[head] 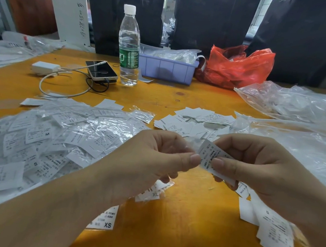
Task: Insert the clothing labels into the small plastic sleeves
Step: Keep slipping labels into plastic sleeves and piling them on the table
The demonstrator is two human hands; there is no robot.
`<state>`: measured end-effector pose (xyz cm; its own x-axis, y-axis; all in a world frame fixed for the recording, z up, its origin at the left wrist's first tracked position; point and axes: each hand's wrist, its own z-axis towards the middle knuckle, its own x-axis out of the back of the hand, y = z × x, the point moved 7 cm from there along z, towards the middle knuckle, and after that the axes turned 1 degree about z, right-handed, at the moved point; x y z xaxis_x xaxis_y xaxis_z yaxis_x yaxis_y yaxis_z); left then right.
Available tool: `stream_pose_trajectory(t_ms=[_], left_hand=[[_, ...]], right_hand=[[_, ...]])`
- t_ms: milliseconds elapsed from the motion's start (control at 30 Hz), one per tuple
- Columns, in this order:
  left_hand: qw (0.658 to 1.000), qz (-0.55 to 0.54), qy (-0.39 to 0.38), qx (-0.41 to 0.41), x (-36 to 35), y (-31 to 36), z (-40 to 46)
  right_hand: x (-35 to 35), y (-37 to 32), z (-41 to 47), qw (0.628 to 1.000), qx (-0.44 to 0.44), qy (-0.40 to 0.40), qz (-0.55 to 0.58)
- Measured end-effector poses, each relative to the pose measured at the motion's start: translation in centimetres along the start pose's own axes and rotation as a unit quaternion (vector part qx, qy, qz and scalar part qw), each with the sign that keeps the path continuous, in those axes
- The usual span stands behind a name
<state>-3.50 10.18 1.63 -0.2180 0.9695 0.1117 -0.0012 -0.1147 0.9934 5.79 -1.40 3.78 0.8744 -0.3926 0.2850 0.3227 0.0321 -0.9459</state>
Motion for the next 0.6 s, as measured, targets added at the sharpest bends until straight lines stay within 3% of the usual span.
stream_pose_trajectory(t_ms=[433,600], left_hand=[[0.999,0.039,0.001,-0.008,-0.2,-0.2,-0.1],[0.999,0.012,0.046,0.003,0.6,-0.2,0.1]], right_hand=[[-0.9,0.3,-0.1,0.999,-0.026,-0.021,0.025],[0.7,-0.1,-0.1,0.997,-0.011,0.058,0.04]])
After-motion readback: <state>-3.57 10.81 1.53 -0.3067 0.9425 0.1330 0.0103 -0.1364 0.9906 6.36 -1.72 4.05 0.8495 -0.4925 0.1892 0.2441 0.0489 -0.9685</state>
